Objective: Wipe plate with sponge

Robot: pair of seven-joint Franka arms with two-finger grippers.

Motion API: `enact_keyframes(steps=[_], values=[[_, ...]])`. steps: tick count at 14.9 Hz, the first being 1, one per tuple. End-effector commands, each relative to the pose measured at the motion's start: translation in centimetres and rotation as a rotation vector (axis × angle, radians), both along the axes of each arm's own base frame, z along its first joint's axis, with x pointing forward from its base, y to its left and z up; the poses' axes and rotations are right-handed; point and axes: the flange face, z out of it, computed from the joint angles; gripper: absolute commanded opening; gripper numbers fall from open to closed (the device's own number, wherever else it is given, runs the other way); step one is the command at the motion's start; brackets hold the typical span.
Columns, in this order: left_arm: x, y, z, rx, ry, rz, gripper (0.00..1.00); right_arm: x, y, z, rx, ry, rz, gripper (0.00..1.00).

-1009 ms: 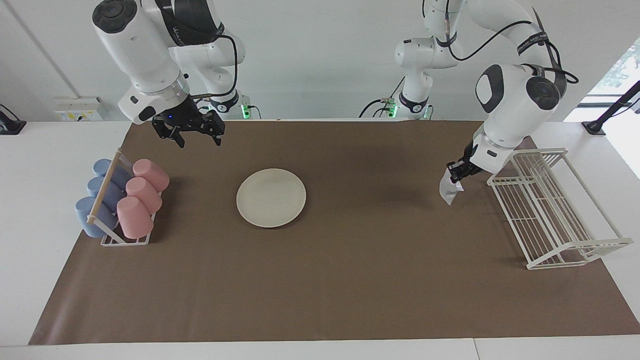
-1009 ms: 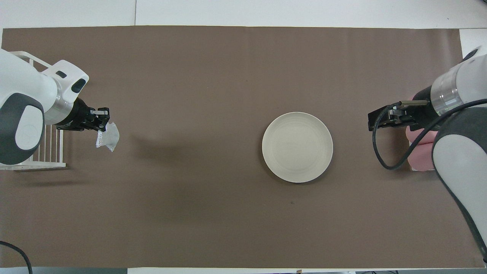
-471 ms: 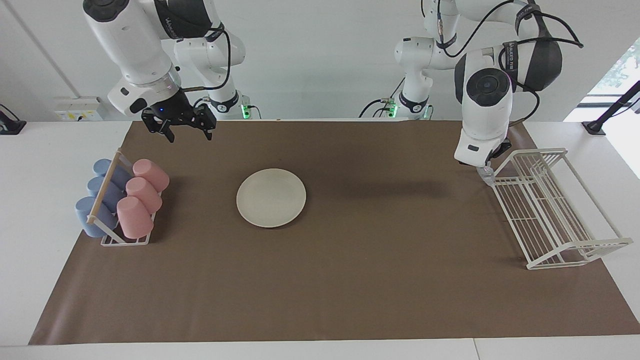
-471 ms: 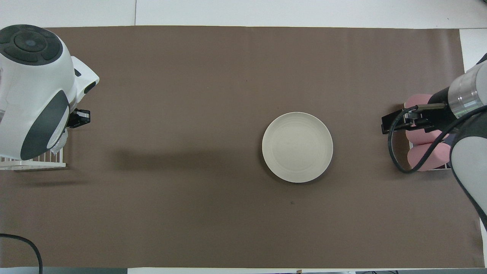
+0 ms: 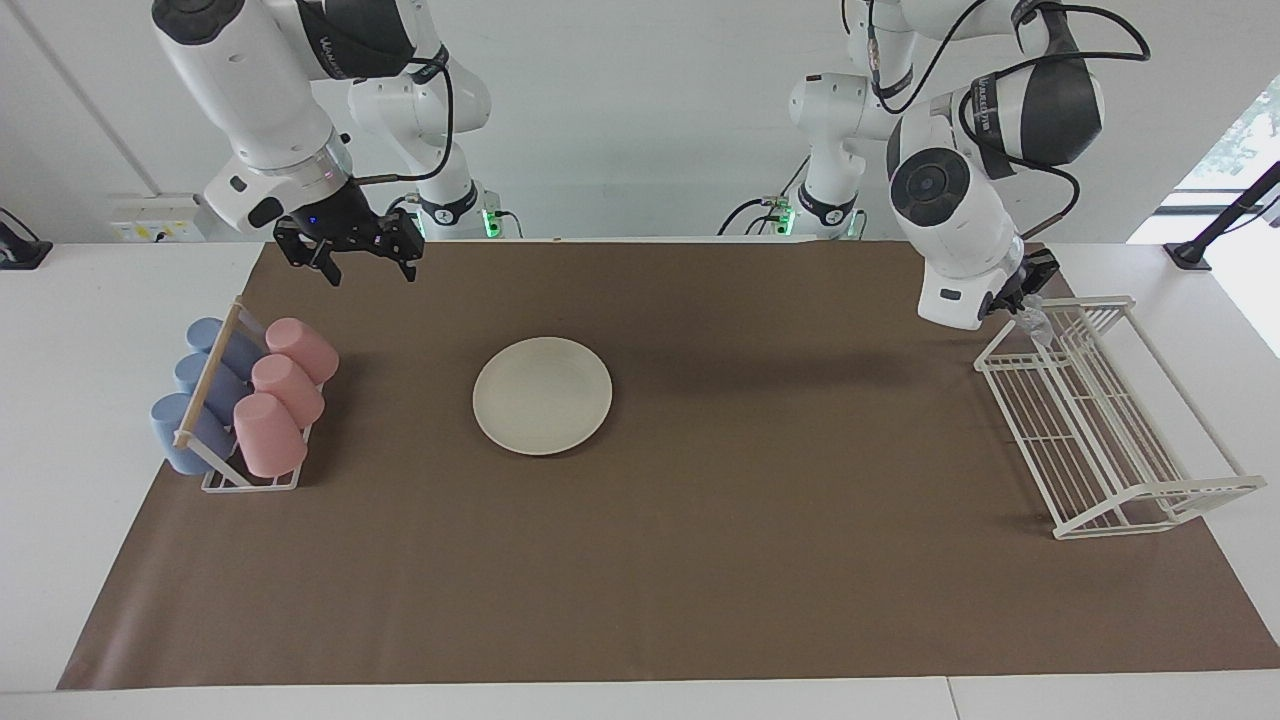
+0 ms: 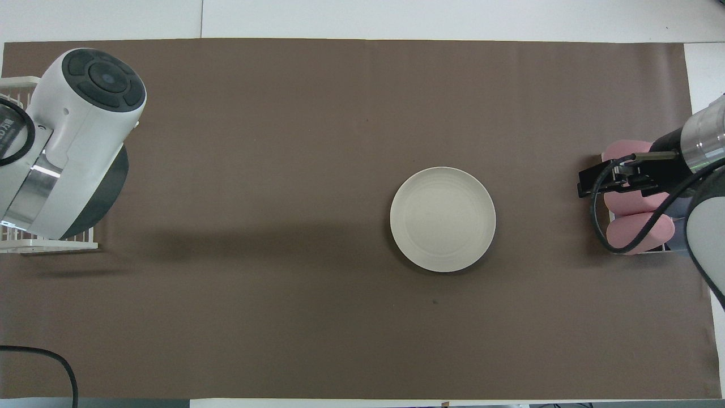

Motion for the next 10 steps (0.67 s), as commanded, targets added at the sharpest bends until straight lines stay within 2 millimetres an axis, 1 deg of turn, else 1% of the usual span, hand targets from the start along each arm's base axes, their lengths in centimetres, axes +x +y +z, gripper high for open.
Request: enact_keyframes(steps=[1, 2, 4, 6, 7, 8, 9, 10], values=[[1.8, 0.2, -1.7, 0.104, -0.002, -0.018, 0.0, 0.1, -2.8, 0.2, -0.015, -0.001, -0.001, 1.0], [2.3, 0.4, -2.6, 0.129, 0.004, -0.03, 0.0, 0.2, -3.4, 0.2, -0.014, -0.004, -0.004, 1.0], [3.4, 0.9, -4.6, 0.213, 0.022, -0.057, 0.0, 0.3, -3.6, 0.4, -0.019, -0.011, 0.008, 1.0], [5.0, 1.6, -7.5, 0.299, 0.046, -0.099, 0.0, 0.3, -3.4, 1.2, -0.035, -0.027, 0.014, 1.0], [5.7, 1.9, -8.7, 0.332, 0.051, -0.12, 0.0, 0.3, -3.2, 1.2, -0.035, -0.027, 0.015, 1.0], [6.1, 3.0, -9.1, 0.333, 0.039, -0.108, 0.0, 0.3, -3.2, 1.3, -0.035, -0.029, 0.015, 1.0], [6.5, 3.7, -9.9, 0.321, -0.012, -0.087, 0.0, 0.3, -3.3, 1.3, -0.035, -0.029, 0.014, 1.0], [6.7, 3.7, -10.9, 0.307, -0.051, -0.075, 0.0, 0.2, -3.3, 1.3, -0.038, -0.024, 0.016, 1.0]])
